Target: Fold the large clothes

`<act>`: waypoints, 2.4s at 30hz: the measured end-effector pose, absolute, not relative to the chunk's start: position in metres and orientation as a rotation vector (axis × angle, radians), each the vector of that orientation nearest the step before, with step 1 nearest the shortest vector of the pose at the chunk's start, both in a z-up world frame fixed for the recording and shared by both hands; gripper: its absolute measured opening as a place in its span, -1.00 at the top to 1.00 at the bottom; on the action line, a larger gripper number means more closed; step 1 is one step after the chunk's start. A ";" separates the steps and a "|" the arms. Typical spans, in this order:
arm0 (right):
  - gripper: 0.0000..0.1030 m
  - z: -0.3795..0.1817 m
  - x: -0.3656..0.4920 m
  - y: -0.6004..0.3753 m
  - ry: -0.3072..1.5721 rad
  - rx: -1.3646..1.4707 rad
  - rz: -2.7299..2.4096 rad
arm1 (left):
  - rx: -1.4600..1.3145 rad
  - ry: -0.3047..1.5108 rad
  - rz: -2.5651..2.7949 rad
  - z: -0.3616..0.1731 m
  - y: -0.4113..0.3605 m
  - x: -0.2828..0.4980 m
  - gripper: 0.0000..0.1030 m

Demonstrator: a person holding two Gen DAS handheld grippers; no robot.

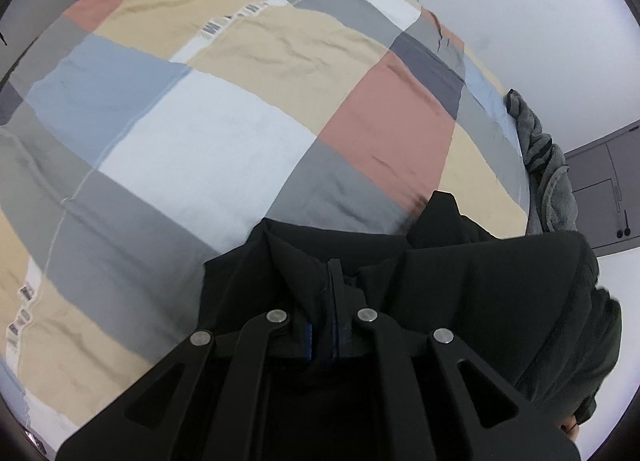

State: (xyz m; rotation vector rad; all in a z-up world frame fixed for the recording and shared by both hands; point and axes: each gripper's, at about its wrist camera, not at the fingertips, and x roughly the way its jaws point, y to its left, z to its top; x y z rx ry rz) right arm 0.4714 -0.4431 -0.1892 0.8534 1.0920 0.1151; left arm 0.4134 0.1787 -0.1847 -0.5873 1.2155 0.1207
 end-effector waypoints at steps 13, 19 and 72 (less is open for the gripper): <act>0.47 -0.192 0.439 -0.462 1.095 1.022 0.261 | -0.687 1.240 0.104 -0.177 0.189 0.383 0.74; -0.30 -0.149 0.396 -0.497 1.006 1.009 0.261 | -0.753 1.227 -0.003 -0.157 0.204 0.349 -0.26; -1.00 -0.149 0.354 -0.396 0.701 0.362 0.292 | -0.283 0.756 -0.045 -0.167 0.186 0.301 -0.94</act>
